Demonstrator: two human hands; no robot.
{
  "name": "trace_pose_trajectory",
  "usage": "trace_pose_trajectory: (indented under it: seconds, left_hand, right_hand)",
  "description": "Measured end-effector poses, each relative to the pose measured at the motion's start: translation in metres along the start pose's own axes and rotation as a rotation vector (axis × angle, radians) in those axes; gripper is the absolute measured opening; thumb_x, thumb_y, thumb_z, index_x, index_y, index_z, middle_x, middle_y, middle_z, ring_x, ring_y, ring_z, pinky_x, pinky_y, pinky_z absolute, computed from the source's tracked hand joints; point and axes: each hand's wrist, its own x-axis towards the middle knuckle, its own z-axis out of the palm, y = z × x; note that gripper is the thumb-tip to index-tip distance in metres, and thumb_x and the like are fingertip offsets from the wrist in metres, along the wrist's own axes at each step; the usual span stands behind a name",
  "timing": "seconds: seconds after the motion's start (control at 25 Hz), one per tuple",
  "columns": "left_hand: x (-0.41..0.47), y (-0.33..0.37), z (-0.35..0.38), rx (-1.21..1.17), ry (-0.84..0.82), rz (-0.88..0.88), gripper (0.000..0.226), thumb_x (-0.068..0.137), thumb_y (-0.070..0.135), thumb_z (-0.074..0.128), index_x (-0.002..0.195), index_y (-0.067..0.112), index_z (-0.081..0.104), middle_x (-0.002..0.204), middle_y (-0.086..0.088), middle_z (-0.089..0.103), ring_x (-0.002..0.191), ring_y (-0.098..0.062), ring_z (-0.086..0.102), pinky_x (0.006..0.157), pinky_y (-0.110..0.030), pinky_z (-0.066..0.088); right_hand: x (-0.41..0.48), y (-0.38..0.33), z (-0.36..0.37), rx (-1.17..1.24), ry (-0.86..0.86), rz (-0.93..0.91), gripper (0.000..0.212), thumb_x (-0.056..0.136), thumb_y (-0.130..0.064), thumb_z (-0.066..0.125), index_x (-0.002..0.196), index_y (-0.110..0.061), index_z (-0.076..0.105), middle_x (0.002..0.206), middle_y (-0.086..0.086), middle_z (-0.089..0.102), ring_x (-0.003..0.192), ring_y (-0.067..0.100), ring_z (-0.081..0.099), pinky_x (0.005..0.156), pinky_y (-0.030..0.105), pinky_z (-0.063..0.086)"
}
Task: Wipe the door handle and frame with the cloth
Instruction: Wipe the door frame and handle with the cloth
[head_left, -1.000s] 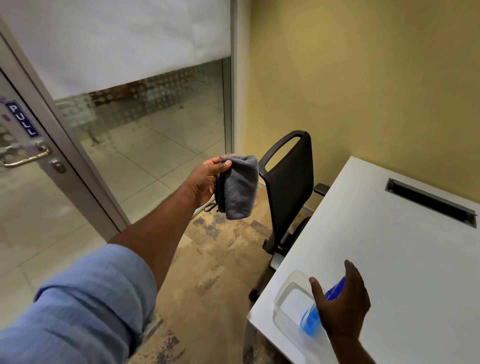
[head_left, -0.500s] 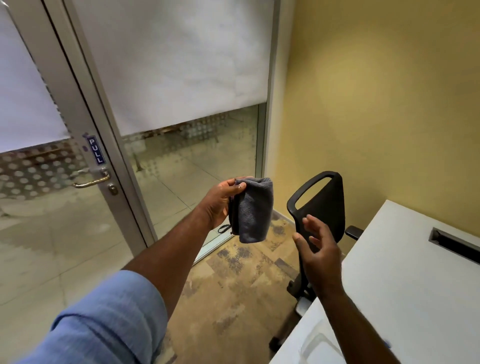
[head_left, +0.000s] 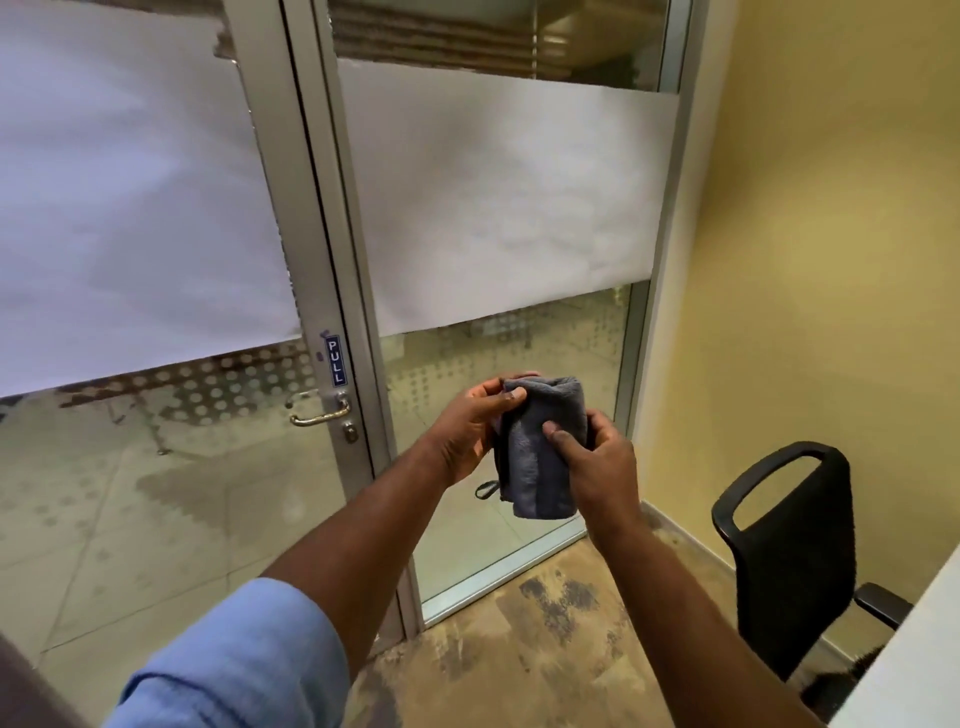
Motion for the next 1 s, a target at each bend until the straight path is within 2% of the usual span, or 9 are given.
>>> trace_pose_trajectory:
  seconds: [0.12, 0.2, 0.36, 0.44, 0.56, 0.64, 0.76, 0.84, 1.0]
  left_hand:
    - [0.003, 0.017, -0.04, 0.093, 0.055, 0.005, 0.057, 0.086, 0.022, 0.072, 0.141, 0.009, 0.06, 0.126, -0.011, 0.07, 0.113, -0.025, 0.067, 0.101, -0.047, 0.052]
    - [0.006, 0.024, -0.067, 0.151, 0.065, -0.015, 0.064, 0.082, 0.026, 0.074, 0.141, 0.01, 0.057, 0.127, -0.013, 0.07, 0.115, -0.028, 0.067, 0.104, -0.052, 0.05]
    - [0.016, 0.038, -0.123, 0.156, 0.137, 0.004, 0.042, 0.083, 0.02, 0.08, 0.123, 0.014, 0.069, 0.11, -0.005, 0.078, 0.101, -0.023, 0.072, 0.088, -0.038, 0.059]
    - [0.021, 0.043, -0.147, 0.151, 0.178, 0.021, 0.035, 0.089, 0.01, 0.078, 0.122, 0.012, 0.07, 0.113, -0.009, 0.077, 0.104, -0.026, 0.072, 0.088, -0.037, 0.058]
    - [0.029, 0.053, -0.183, 0.163, 0.246, 0.046, 0.045, 0.09, 0.006, 0.076, 0.133, 0.011, 0.066, 0.127, -0.014, 0.073, 0.113, -0.029, 0.071, 0.09, -0.038, 0.057]
    - [0.039, 0.061, -0.207, 0.158, 0.304, 0.072, 0.045, 0.09, 0.01, 0.077, 0.133, 0.016, 0.067, 0.127, -0.009, 0.074, 0.113, -0.023, 0.072, 0.087, -0.035, 0.059]
    - [0.053, 0.073, -0.24, 0.212, 0.384, 0.102, 0.029, 0.091, 0.012, 0.076, 0.119, 0.021, 0.073, 0.109, 0.003, 0.08, 0.099, -0.011, 0.075, 0.082, -0.029, 0.06]
    - [0.067, 0.073, -0.261, 0.297, 0.469, 0.114, 0.021, 0.093, 0.012, 0.074, 0.113, 0.021, 0.074, 0.103, 0.003, 0.08, 0.094, -0.011, 0.075, 0.085, -0.032, 0.059]
    - [0.101, 0.074, -0.297, 0.526, 0.656, 0.115, 0.017, 0.095, 0.018, 0.075, 0.111, 0.021, 0.076, 0.108, -0.001, 0.079, 0.103, -0.018, 0.074, 0.089, -0.038, 0.059]
  right_hand:
    - [0.026, 0.001, 0.04, 0.065, -0.005, -0.015, 0.024, 0.088, -0.031, 0.077, 0.108, -0.021, 0.068, 0.099, -0.001, 0.076, 0.09, 0.016, 0.074, 0.071, 0.028, 0.061]
    - [0.043, 0.001, 0.069, 0.109, -0.012, -0.022, 0.024, 0.088, -0.032, 0.076, 0.107, -0.018, 0.069, 0.099, 0.002, 0.077, 0.09, 0.02, 0.075, 0.071, 0.033, 0.062]
    - [0.068, 0.003, 0.13, 0.185, -0.048, -0.01, 0.026, 0.09, -0.043, 0.072, 0.101, -0.019, 0.072, 0.094, 0.003, 0.078, 0.085, 0.022, 0.076, 0.072, 0.04, 0.064]
    - [0.076, 0.005, 0.155, 0.231, -0.079, -0.005, 0.026, 0.093, -0.043, 0.069, 0.101, -0.019, 0.073, 0.095, 0.004, 0.079, 0.086, 0.023, 0.076, 0.072, 0.04, 0.063]
    - [0.095, 0.012, 0.193, 0.256, -0.134, -0.011, 0.019, 0.093, -0.034, 0.07, 0.103, -0.019, 0.074, 0.097, 0.007, 0.078, 0.092, 0.026, 0.075, 0.077, 0.043, 0.063]
    - [0.112, 0.018, 0.218, 0.238, -0.174, -0.014, 0.014, 0.093, -0.032, 0.071, 0.1, -0.021, 0.074, 0.096, 0.006, 0.078, 0.092, 0.026, 0.075, 0.076, 0.042, 0.063]
    - [0.139, 0.032, 0.253, 0.247, -0.239, -0.035, 0.009, 0.092, -0.033, 0.073, 0.094, -0.026, 0.075, 0.092, 0.0, 0.079, 0.088, 0.021, 0.076, 0.072, 0.035, 0.062]
    - [0.158, 0.045, 0.276, 0.281, -0.279, -0.028, 0.009, 0.089, -0.036, 0.075, 0.092, -0.028, 0.077, 0.092, -0.001, 0.079, 0.087, 0.021, 0.076, 0.069, 0.034, 0.062]
    - [0.21, 0.072, 0.316, 0.297, -0.301, 0.008, 0.007, 0.084, -0.032, 0.08, 0.09, -0.028, 0.076, 0.09, 0.003, 0.078, 0.087, 0.028, 0.075, 0.073, 0.044, 0.063]
